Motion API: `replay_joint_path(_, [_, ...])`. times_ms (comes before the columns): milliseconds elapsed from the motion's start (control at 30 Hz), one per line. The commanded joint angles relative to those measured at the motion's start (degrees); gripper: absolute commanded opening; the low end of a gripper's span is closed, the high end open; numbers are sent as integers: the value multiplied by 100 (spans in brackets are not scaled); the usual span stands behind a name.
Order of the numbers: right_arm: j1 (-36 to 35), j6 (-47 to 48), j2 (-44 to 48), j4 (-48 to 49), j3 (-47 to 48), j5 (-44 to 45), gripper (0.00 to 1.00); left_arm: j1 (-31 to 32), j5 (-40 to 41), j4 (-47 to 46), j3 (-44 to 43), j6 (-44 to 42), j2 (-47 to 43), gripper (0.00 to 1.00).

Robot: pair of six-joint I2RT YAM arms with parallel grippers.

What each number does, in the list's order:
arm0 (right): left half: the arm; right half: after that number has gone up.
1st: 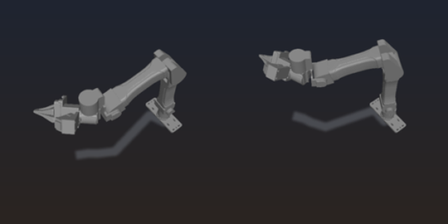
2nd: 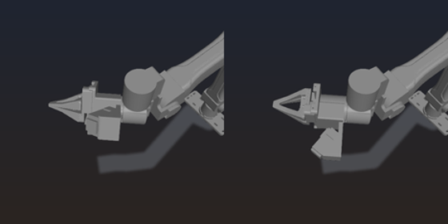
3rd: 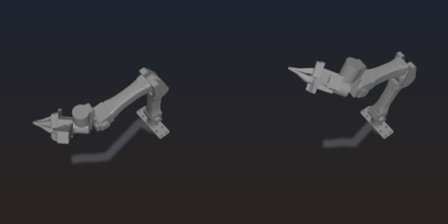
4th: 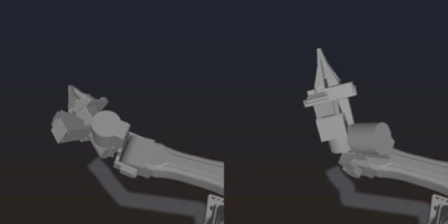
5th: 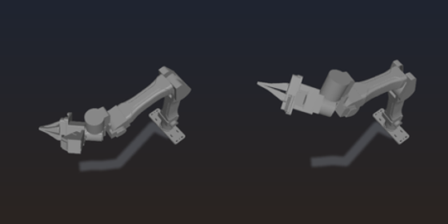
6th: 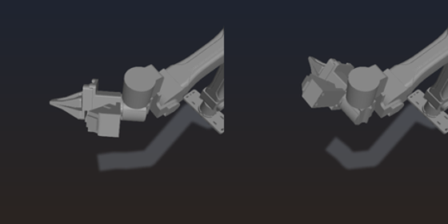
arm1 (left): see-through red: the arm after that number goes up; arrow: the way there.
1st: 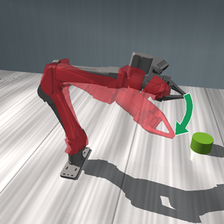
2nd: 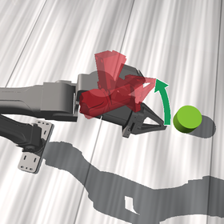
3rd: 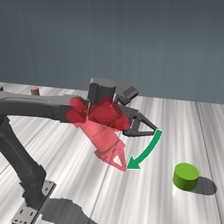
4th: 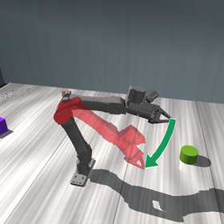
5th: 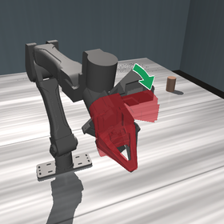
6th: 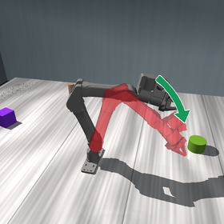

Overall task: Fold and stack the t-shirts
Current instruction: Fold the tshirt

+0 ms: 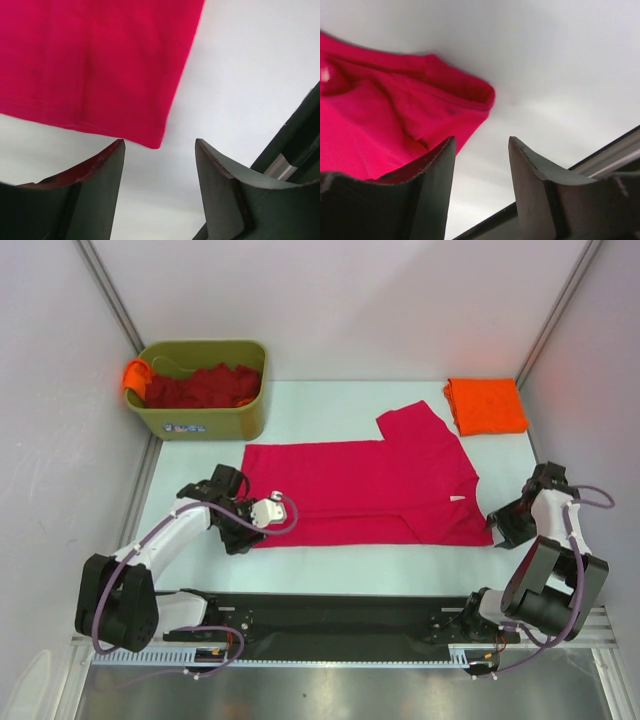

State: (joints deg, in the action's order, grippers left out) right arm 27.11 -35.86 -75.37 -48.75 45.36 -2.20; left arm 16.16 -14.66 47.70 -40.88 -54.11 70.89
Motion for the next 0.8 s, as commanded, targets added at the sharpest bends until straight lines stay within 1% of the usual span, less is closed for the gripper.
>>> replay_joint_path(0, [-310,386,180,-187,963,211,50,1,-300,230,-797,22,-58,63])
replay_joint_path(33, [-512,456,242,-161,1105,211,48,1,-501,248,-1120,93,-32,63])
replay_joint_path(67, [-1036,613,295,-74,1202,202,41,1,-660,283,-1237,241,-14,62])
replay_joint_path(133, [-1601,781,374,171,1343,62,32,18,-1248,354,-1334,426,100,54])
replay_joint_path(167, [-1926,834,374,277,1326,-226,23,62,-1381,319,-1274,488,135,50])
replay_joint_path(200, [-2425,896,348,383,1291,-394,19,132,-1452,197,-1203,550,214,41])
replay_joint_path(233, [-2691,905,235,480,1230,-526,16,202,-1479,109,-1020,620,267,38])
replay_joint_path(267, [-2972,905,164,620,1194,-710,8,351,-1470,-110,-940,742,311,35])
replay_joint_path(300, [-3454,931,85,708,1159,-755,5,396,-1479,-277,-852,822,381,35])
replay_joint_path(333, [-3685,949,-81,874,1124,-765,3,422,-1418,-462,-721,1014,425,34])
replay_joint_path(367, [-3878,966,-152,981,1072,-791,0,431,-1313,-838,-693,1112,486,33])
replay_joint_path(400, [-4246,993,-257,1103,1045,-861,0,432,-1225,-981,-676,1191,652,30])
replay_joint_path(467, [-4512,967,-564,1401,1053,-1088,0,432,-901,-1323,-702,1332,829,29])
replay_joint_path(533, [-4819,932,-802,1526,1132,-1160,0,458,-768,-1413,-684,1307,1049,29])
replay_joint_path(567, [-4890,940,-1073,1527,1176,-1143,0,467,-645,-1517,-649,1306,1102,29])
replay_joint_path(700, [-5216,1107,-1611,1535,1457,-1055,0,467,-189,-1913,-430,1306,1225,30])
replay_joint_path(767, [-5242,1177,-1926,1457,1606,-1028,0,467,-134,-1958,-403,1227,1251,30])
